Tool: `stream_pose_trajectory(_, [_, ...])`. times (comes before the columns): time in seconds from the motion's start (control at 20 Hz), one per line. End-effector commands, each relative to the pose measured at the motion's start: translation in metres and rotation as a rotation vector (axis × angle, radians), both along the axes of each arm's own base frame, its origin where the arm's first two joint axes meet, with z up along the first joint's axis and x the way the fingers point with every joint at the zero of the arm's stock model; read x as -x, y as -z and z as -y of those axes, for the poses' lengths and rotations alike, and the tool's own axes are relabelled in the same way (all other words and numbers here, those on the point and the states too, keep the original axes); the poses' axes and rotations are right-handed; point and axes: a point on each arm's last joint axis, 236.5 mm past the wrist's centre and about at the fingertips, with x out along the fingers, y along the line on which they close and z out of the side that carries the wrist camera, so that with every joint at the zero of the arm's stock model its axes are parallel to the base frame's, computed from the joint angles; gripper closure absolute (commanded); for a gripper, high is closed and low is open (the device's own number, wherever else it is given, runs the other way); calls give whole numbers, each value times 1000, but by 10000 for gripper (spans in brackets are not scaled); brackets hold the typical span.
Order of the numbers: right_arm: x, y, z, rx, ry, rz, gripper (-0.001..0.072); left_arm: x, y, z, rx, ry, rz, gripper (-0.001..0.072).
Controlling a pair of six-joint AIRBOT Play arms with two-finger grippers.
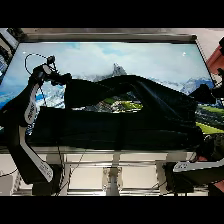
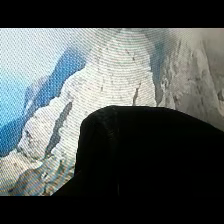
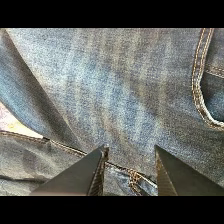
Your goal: Fold the clothes and pants, and hang the long-sleeved shirts on hangers.
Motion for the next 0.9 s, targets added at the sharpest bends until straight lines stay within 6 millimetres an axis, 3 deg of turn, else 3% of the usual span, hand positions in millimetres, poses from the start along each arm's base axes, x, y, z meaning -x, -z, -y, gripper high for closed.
stream_pose_trajectory(0.0, [0,0,0,0,0,-1,383,8,-13,-11,-69,28,-15,686])
stream_pose_trajectory(0.1, [0,0,-1,-2,0,-3,383,20,-52,-62,-267,-28,-25,687])
stream_pose_trajectory(0.25, [-2,0,2,6,9,6,384,43,-158,-152,-553,-191,76,686])
stream_pose_trajectory(0.3, [-6,0,4,16,20,17,398,52,-189,-170,-586,-229,118,687])
stream_pose_trajectory(0.4, [-18,1,7,49,39,47,413,72,-230,-200,-595,-309,170,687])
stream_pose_trajectory(0.5, [-37,3,6,91,51,94,414,90,-245,-220,-575,-367,170,686])
stream_pose_trajectory(0.65, [-72,15,-1,185,69,141,414,102,-237,-227,-556,-385,122,686])
stream_pose_trajectory(0.85, [-101,60,-38,210,50,101,413,100,-220,-225,-541,-375,83,686])
